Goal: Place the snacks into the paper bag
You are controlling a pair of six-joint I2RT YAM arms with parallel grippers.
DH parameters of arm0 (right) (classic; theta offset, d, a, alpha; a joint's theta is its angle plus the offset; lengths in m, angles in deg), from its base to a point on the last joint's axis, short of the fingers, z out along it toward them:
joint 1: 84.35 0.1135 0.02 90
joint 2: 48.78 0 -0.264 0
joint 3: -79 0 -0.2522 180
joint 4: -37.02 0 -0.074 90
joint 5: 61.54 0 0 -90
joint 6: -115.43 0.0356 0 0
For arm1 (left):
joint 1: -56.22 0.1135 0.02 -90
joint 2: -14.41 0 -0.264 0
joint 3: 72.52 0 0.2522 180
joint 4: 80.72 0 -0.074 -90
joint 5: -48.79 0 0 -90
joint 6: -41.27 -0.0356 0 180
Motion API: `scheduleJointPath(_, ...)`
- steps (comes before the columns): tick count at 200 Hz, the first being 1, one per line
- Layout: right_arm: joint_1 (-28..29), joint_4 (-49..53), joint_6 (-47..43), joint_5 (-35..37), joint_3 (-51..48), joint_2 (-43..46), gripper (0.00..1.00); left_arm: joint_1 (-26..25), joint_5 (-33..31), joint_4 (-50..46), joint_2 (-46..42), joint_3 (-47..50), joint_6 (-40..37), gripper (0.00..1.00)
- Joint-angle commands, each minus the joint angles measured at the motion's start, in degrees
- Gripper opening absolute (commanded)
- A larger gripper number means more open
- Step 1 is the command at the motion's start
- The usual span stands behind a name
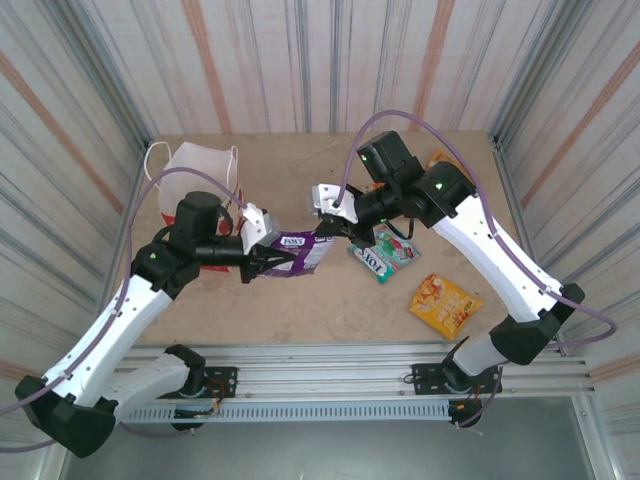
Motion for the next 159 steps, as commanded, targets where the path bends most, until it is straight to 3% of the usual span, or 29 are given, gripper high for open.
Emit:
scheduleJointPath(1, -0.7, -5.9, 4.4, 1.0, -3.1, 4.2, 0.14, -0.3, -2.0, 0.2, -1.0, -3.6, -0.4, 0.07)
scheduleJointPath(23, -3.5, -16.7, 11.7, 1.3, -10.8, 9.9, 0.39, -0.3, -6.5, -0.6, -0.5, -6.8, 0.5, 0.02)
scheduleJointPath(50, -7.8, -33.5, 22.6, 2.9, -24.3, 19.1, 0.52, -0.3, -12.9, -0.1, 1.6, -12.8, 1.2, 0.00)
scheduleJointPath(81, -9.1, -42.4, 30.0, 4.3, -35.4, 25.2, 0.54, 0.2, -21.6, 3.2, 5.9, -20.1, 1.3, 0.00)
scheduleJointPath(120, -8.1, -47.9, 38.8, 4.7, -43.6, 27.3, 0.54, 5.6, -25.9, 11.1, 13.5, -29.8, 3.7, 0.01)
scheduleJointPath(159, -5.1, -49.6, 44.3, 10.8, -48.0, 27.6, 0.55, 9.7, -35.5, 14.2, 20.1, -38.0, 5.0, 0.01)
